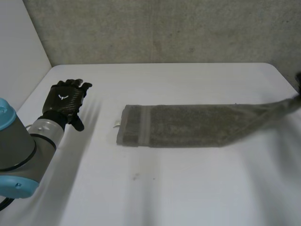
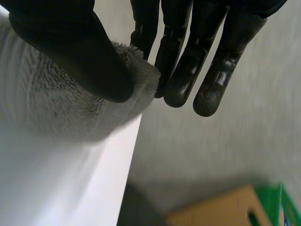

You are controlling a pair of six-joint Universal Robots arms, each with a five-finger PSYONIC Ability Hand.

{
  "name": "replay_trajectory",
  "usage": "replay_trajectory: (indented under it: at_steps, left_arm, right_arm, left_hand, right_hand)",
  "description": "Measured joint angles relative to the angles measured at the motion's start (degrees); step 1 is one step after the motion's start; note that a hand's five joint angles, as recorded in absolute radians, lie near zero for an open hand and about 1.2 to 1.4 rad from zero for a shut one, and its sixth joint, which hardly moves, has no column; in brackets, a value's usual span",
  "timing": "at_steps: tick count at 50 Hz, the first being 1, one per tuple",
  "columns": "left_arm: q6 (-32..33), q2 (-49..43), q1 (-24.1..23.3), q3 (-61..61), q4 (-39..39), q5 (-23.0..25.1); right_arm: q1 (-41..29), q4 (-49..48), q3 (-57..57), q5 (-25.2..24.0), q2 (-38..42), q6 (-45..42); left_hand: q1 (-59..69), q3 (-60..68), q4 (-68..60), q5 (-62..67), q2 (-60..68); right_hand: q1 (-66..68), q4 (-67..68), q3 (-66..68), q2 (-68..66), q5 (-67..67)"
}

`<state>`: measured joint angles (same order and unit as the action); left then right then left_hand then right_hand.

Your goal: Fold the laundry

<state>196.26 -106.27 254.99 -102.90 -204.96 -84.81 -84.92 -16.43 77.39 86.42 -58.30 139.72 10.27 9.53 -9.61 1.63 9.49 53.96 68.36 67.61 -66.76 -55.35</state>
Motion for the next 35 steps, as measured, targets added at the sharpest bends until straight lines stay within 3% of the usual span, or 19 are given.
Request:
replay_trajectory:
  at_steps: [3, 8, 13, 14, 25, 32, 33, 34, 35]
  left_arm:
    - [0.0, 0.0, 0.0, 0.0, 0.0, 0.0]
    - [0.0, 0.1, 0.0, 0.0, 0.0, 0.0]
    - [0.0, 0.1, 0.0, 0.0, 0.0, 0.0]
    - [0.0, 0.1, 0.0, 0.0, 0.0, 0.0]
    - [0.0, 0.2, 0.0, -0.4, -0.1, 0.0]
    - [0.0, 0.2, -0.1, -0.4, -0.2, 0.0]
    - [0.0, 0.1, -0.1, -0.4, -0.2, 0.0]
    - [0.0, 0.1, -0.2, -0.3, -0.2, 0.0]
    - [0.0, 0.1, -0.2, -0.3, -0.2, 0.0]
  right_arm:
    - [-3.6, -0.2, -1.6, -1.7, -1.1, 0.8]
    - [-14.8, -0.5, -5.8, -9.0, -0.9, 1.6]
    - [-24.0, -0.6, -9.8, -13.5, 2.2, 1.4]
    - [-28.5, -0.6, -12.0, -14.6, 4.7, 1.3]
    - [-43.8, 0.1, -19.0, -16.3, 17.7, 1.1]
    - [-47.2, 0.2, -19.2, -17.4, 21.7, 1.2]
    - [-47.6, 0.2, -19.2, -17.5, 21.9, 1.2]
    - [-47.9, 0.2, -19.0, -17.4, 21.8, 1.4]
    - [-47.9, 0.2, -19.0, -17.4, 21.8, 1.4]
  left_hand:
    - [0.0, 0.0, 0.0, 0.0, 0.0]
    - [0.0, 0.0, 0.0, 0.0, 0.0]
    - [0.0, 0.0, 0.0, 0.0, 0.0]
    - [0.0, 0.0, 0.0, 0.0, 0.0]
    - [0.0, 0.0, 0.0, 0.0, 0.0]
    - [0.0, 0.0, 0.0, 0.0, 0.0]
    - [0.0, 0.0, 0.0, 0.0, 0.0]
    - [0.0, 0.0, 0.0, 0.0, 0.0]
    - [0.0, 0.0, 0.0, 0.0, 0.0]
  right_hand:
    - [0.0, 0.0, 0.0, 0.0, 0.0]
    - [0.0, 0.0, 0.0, 0.0, 0.0]
    - [0.0, 0.0, 0.3, -0.8, 0.0]
    - [0.0, 0.0, 0.3, -0.8, 0.0]
    - [0.5, 0.0, 0.3, -0.8, 0.0]
    - [0.5, 0.0, 0.3, -0.8, 0.0]
    - [-1.4, -1.3, -1.8, 1.1, 1.2]
    - [-12.2, -13.1, -14.0, 13.5, 12.4]
    - [-12.2, -13.1, -14.0, 13.5, 12.4]
